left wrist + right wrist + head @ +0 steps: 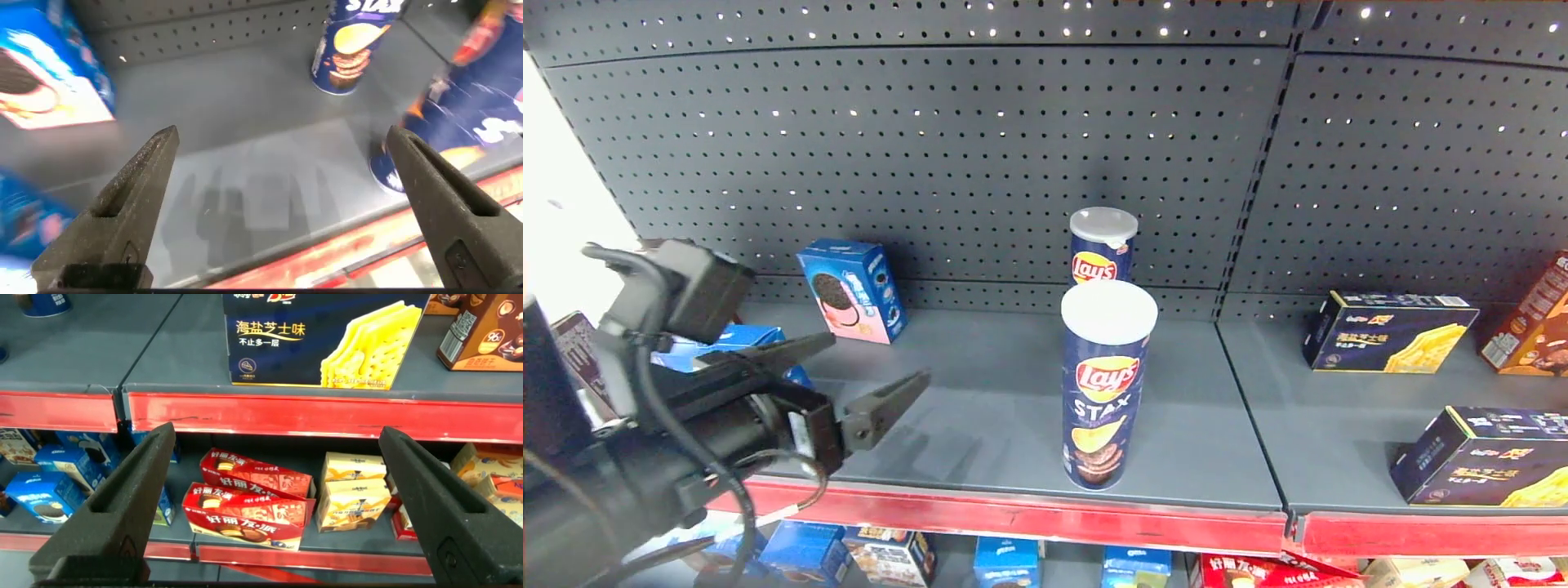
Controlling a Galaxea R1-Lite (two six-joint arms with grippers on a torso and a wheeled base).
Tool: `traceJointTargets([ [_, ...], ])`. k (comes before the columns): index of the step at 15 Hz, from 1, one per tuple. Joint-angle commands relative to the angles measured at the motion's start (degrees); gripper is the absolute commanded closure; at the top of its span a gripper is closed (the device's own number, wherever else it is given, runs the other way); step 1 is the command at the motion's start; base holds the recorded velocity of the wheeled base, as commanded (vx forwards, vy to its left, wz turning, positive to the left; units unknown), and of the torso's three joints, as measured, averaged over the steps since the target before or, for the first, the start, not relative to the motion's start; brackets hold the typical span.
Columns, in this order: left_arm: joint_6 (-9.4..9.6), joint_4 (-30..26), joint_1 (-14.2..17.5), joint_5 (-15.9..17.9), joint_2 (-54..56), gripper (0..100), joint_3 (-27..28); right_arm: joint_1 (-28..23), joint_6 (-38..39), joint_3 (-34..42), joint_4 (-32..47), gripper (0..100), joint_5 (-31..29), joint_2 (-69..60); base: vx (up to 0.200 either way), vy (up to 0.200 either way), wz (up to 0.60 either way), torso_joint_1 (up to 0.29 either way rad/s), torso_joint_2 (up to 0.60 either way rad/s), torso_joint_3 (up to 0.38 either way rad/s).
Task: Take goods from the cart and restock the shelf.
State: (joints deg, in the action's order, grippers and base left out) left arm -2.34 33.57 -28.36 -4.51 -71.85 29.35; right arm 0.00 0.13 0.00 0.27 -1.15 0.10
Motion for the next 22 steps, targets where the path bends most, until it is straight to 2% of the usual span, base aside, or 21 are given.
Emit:
traceJointTargets([
  [1, 3.83, -4.04, 7.61, 3.98, 16.3, 0, -6.68, 0.0, 0.04, 0.0, 0.0, 0, 0.0, 0.08, 0.0, 0.0, 0.0, 0.0, 0.0, 0.0],
  [2, 4.19, -6.68, 10.6, 5.92, 21.31, 0, -8.52, 0.0, 0.04, 0.0, 0.0, 0, 0.0, 0.08, 0.0, 0.0, 0.0, 0.0, 0.0, 0.0],
  [7, 4.36, -12.39, 19.04, 6.27, 43.99, 0, -20.74, 0.0, 0.04, 0.0, 0.0, 0, 0.0, 0.08, 0.0, 0.0, 0.0, 0.0, 0.0, 0.0],
  [8, 4.8, -13.8, 19.74, 5.57, 49.79, 0, -23.11, 0.0, -0.05, 0.0, 0.0, 0, 0.0, 0.08, 0.0, 0.0, 0.0, 0.0, 0.0, 0.0],
  [9, 6.3, -15.64, 20.01, 3.72, 55.06, 0, -25.58, 0.0, -0.05, 0.0, 0.0, 0, 0.0, 0.08, 0.0, 0.0, 0.0, 0.0, 0.0, 0.0],
  [10, 7.26, -16.61, 20.45, 3.63, 57.61, 0, -26.02, 0.0, -0.05, 0.0, 0.0, 0, 0.0, 0.08, 0.0, 0.0, 0.0, 0.0, 0.0, 0.0],
  [11, 7.35, -17.05, 20.62, 3.98, 58.76, 0, -26.37, 0.0, 0.04, 0.0, 0.0, 0, 0.0, 0.08, 0.0, 0.0, 0.0, 0.0, 0.0, 0.0],
  [13, 6.82, -17.05, 21.59, 4.07, 59.9, 0, -27.51, 0.0, 0.04, 0.0, 0.0, 0, 0.0, 0.08, 0.0, 0.0, 0.0, 0.0, 0.0, 0.0],
  [15, 4.01, -17.66, 23.87, 3.46, 64.29, 0, -29.35, 0.0, -0.05, 0.0, 0.0, 0, 0.0, 0.08, 0.0, 0.0, 0.0, 0.0, 0.0, 0.0],
  [17, 1.81, -21.62, 25.89, 3.19, 67.9, 0, -29.35, 0.0, 0.04, 0.0, 0.0, 0, 0.0, 0.08, 0.0, 0.0, 0.0, 0.0, 0.0, 0.0],
  [19, 1.55, -25.4, 26.33, 1.87, 68.34, 0, -29.35, 0.0, 0.04, 0.0, 0.0, 0, 0.0, 0.08, 0.0, 0.0, 0.0, 0.0, 0.0, 0.0],
  [20, 1.55, -25.4, 26.33, 1.87, 68.34, 0, -29.35, 0.0, 0.04, 0.0, 0.0, 0, 0.0, 0.08, 0.0, 0.0, 0.0, 0.0, 0.0, 0.0],
  [21, 0.76, -30.15, 28.44, 2.4, 71.85, 0, -29.35, 0.0, 0.04, 0.0, 0.0, 0, 0.0, 0.08, 0.0, 0.0, 0.0, 0.0, 0.0, 0.0],
  [22, -0.03, -29.79, 28.36, 2.49, 71.76, 0, -29.35, 0.0, 0.04, 0.0, 0.0, 0, 0.0, -0.01, 0.0, 0.0, 0.0, 0.0, 0.0, 0.0],
])
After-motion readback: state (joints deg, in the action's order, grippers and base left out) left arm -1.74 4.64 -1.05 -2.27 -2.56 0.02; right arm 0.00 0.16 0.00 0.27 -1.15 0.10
